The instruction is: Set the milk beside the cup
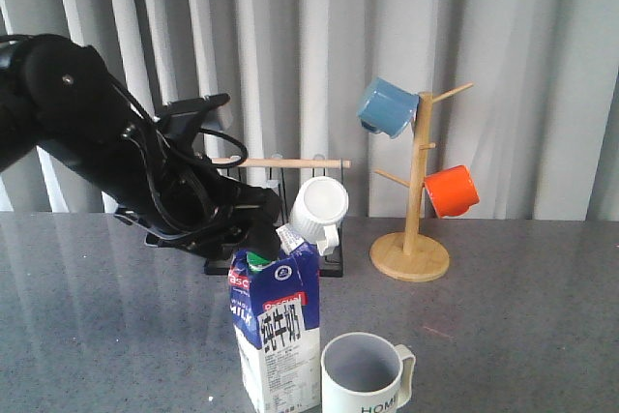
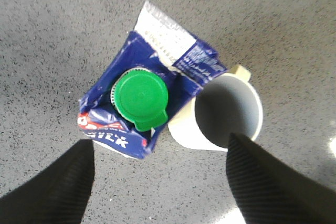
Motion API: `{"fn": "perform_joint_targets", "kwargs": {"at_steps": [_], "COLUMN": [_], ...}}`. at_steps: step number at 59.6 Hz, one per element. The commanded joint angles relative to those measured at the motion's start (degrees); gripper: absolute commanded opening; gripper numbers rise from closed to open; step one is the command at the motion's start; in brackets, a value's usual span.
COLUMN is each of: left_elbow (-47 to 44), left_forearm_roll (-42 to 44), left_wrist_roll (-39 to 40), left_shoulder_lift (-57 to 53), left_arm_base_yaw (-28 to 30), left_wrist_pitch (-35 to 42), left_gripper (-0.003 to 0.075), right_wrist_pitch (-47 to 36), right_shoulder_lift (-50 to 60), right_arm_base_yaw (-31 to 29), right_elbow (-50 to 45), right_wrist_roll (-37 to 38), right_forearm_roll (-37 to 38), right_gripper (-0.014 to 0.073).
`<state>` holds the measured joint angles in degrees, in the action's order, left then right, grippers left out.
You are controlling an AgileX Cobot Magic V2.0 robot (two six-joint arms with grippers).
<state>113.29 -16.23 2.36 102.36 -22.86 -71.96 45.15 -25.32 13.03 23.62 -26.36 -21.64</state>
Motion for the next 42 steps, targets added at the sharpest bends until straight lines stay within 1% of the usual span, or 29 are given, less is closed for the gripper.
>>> {"fn": "perform_joint_targets", "kwargs": {"at_steps": [1,7,12,15,22,30,32,33,34,42], "left_elbow": [1.4,1.4,1.4,1.4,1.4,1.4,1.4,1.4,1.4,-0.3], "left_forearm_roll": [-1.8,-1.8,-1.6,-1.6,-1.5,0.2,1.0,1.4,2.1,5.5], "left_wrist_roll": [0.4,0.4,0.2,0.2,-0.4,-2.4,-3.2,-3.3,-3.3,-3.2], "left_shoulder_lift": [-5.7,-8.8,-11.4,-13.7,-18.8,-25.2,-26.9,-27.6,-28.6,-34.7], "left_arm_base_yaw": [-0.2,-0.2,-0.2,-0.2,-0.2,-0.2,-0.2,-0.2,-0.2,-0.2], "left_wrist_pitch": [0.2,0.2,0.2,0.2,0.2,0.2,0.2,0.2,0.2,0.2], "left_gripper": [0.0510,0.0496,0.0477,0.0449,0.0335,0.0111,0.0034,0.0008,-0.0009,-0.0008], "right_wrist_pitch": [-3.1,-5.6,-10.4,-13.5,-18.6,-19.4,-19.3,-19.1,-18.9,-18.3], "right_shoulder_lift": [-0.4,-0.4,-0.4,-0.4,-0.4,-0.4,-0.4,-0.4,-0.4,-0.4], "right_arm_base_yaw": [0.0,0.0,0.0,0.0,0.0,0.0,0.0,0.0,0.0,0.0], "right_elbow": [1.5,1.5,1.5,1.5,1.5,1.5,1.5,1.5,1.5,1.5], "right_wrist_roll": [-0.1,0.3,2.8,4.9,10.0,11.6,11.7,11.7,11.7,11.7], "right_forearm_roll": [-0.8,-0.7,-0.3,0.2,2.6,4.3,4.1,4.0,3.9,3.8], "right_gripper": [-0.0004,-0.0004,-0.0004,-0.0004,-0.0004,-0.0004,-0.0004,-0.0004,-0.0004,-0.0004]}}
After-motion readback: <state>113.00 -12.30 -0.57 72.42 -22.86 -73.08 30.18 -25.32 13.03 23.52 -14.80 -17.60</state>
